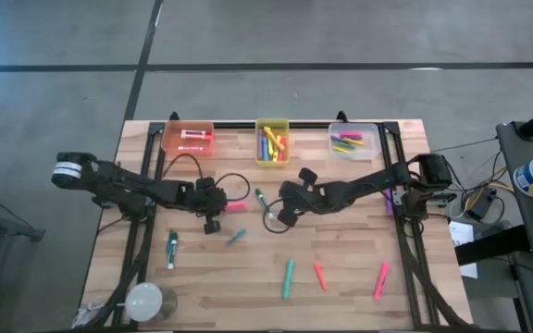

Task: Pick & Place Markers
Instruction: Put the pink pen into the transparent bin

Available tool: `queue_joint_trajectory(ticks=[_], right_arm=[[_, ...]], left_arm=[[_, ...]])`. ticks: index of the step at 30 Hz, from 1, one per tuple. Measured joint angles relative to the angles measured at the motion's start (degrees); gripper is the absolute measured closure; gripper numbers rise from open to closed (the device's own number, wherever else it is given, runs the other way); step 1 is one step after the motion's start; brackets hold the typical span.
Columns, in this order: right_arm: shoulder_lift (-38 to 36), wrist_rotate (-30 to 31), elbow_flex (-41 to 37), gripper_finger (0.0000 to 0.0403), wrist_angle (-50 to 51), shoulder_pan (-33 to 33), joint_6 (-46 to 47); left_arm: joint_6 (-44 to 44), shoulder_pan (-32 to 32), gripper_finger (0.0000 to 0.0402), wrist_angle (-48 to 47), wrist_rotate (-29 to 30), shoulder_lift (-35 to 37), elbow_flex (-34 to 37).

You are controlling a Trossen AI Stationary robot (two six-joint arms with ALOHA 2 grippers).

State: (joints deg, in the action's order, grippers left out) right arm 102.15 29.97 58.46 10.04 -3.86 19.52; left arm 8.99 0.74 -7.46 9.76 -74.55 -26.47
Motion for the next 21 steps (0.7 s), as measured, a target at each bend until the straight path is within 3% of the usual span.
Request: queue_joint_trajectory(ticks=[5,8,12,15,17,21], right_arm=[[-4.7,0.1,-11.0,0.0394,-16.8,-0.9,-1.2],[-7.5,-0.1,-17.7,0.0394,-31.3,-1.2,-3.0],[-8.4,-0.3,-23.6,0.0394,-47.5,-0.9,-4.1],[-7.7,-3.1,-25.4,0.0394,-54.3,-0.2,-5.4],[-7.1,-6.9,-25.7,0.0394,-57.6,0.7,-6.0],[-5.3,-10.5,-24.5,0.0389,-61.4,1.9,-9.1]], left_arm=[[-0.7,-0.6,0.0385,13.8,0.0,7.3,5.3],[-1.5,-0.9,0.0386,27.9,-2.1,9.9,10.1],[-2.5,-0.9,0.0386,48.8,-6.4,9.4,16.1],[-3.7,-1.0,0.0387,63.1,-9.3,7.8,18.6],[-4.8,-1.3,0.0387,69.0,-11.5,6.0,18.8],[-6.2,-1.9,0.0387,71.0,-14.0,2.9,17.3]])
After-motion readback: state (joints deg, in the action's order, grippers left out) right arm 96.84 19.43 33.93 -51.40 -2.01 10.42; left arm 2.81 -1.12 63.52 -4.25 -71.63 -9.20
